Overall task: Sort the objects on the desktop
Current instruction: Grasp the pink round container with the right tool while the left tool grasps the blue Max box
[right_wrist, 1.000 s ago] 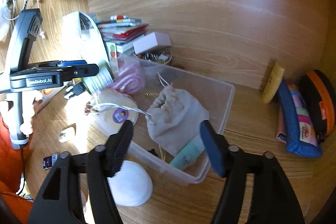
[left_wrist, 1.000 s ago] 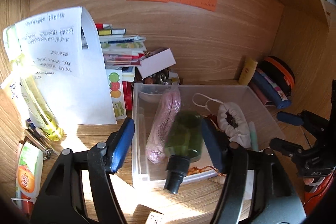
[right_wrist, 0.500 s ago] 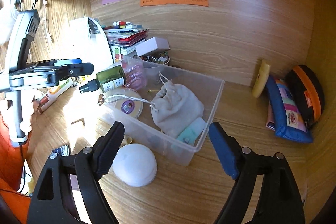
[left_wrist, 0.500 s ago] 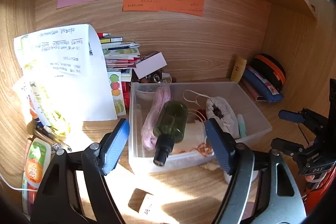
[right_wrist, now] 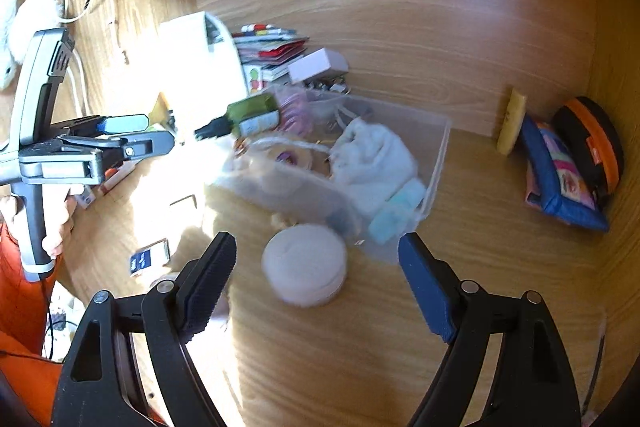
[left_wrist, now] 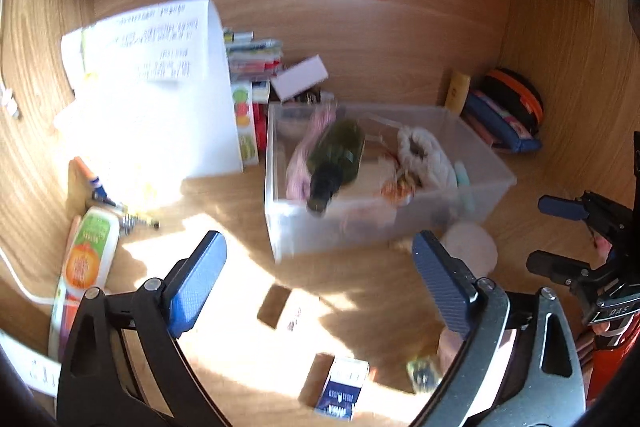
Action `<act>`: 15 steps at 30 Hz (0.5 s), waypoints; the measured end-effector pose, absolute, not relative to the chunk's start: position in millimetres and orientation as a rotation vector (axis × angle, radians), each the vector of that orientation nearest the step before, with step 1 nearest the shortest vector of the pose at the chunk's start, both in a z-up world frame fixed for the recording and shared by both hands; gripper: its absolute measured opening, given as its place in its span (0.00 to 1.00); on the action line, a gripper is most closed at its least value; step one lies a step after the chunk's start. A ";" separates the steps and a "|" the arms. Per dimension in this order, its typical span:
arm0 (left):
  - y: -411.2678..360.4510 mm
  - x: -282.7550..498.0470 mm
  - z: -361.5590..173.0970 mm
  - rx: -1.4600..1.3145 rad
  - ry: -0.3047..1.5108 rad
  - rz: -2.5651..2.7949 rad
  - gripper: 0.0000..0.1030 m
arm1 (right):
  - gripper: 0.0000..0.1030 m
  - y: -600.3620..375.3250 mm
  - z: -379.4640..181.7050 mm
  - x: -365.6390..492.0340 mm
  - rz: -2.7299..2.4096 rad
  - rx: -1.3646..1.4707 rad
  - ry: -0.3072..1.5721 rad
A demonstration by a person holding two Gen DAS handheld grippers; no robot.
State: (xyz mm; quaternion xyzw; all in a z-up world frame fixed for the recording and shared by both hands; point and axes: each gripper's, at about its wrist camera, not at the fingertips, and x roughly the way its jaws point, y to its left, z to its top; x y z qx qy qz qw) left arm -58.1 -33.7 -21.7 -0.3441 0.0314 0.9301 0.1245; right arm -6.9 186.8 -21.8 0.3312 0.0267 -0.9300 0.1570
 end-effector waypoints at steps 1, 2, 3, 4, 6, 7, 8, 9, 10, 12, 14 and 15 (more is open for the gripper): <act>-34.7 -53.9 -26.3 -1.024 0.102 2.706 0.92 | 0.79 183.8 -24.5 -4.0 -2.653 0.952 0.076; -35.2 -50.4 -30.9 -1.042 0.113 2.703 0.92 | 0.79 180.6 -27.4 -0.9 -2.639 0.958 0.071; -35.7 -47.0 -34.9 -1.061 0.124 2.699 0.92 | 0.79 177.4 -29.3 2.0 -2.628 0.964 0.066; -36.4 -43.4 -39.4 -1.081 0.133 2.696 0.92 | 0.79 174.5 -31.1 4.2 -2.618 0.971 0.060; -37.4 -36.9 -47.0 -1.108 0.138 2.686 0.92 | 0.79 169.0 -34.7 10.1 -2.582 0.982 0.025; -38.6 -33.3 -50.6 -1.119 0.135 2.681 0.92 | 0.79 167.3 -36.1 12.6 -2.562 0.985 0.006; -39.8 -29.4 -54.5 -1.131 0.130 2.675 0.92 | 0.79 165.1 -37.5 14.8 -2.540 0.986 -0.013; -40.7 -26.2 -57.6 -1.140 0.128 2.670 0.92 | 0.79 162.6 -39.1 17.3 -2.519 0.987 -0.029; -41.7 -21.7 -61.2 -1.147 0.129 2.667 0.92 | 0.79 159.8 -40.8 20.1 -2.504 0.986 -0.037; -42.4 -13.6 -67.3 -1.152 0.146 2.658 0.92 | 0.79 153.0 -45.3 24.8 -2.493 0.990 -0.023; -42.8 -7.7 -72.6 -1.151 0.171 2.655 0.92 | 0.79 146.0 -51.3 24.6 -2.490 1.014 0.010; -43.2 -5.4 -74.9 -1.153 0.182 2.656 0.92 | 0.79 142.7 -55.2 23.1 -2.491 1.035 0.026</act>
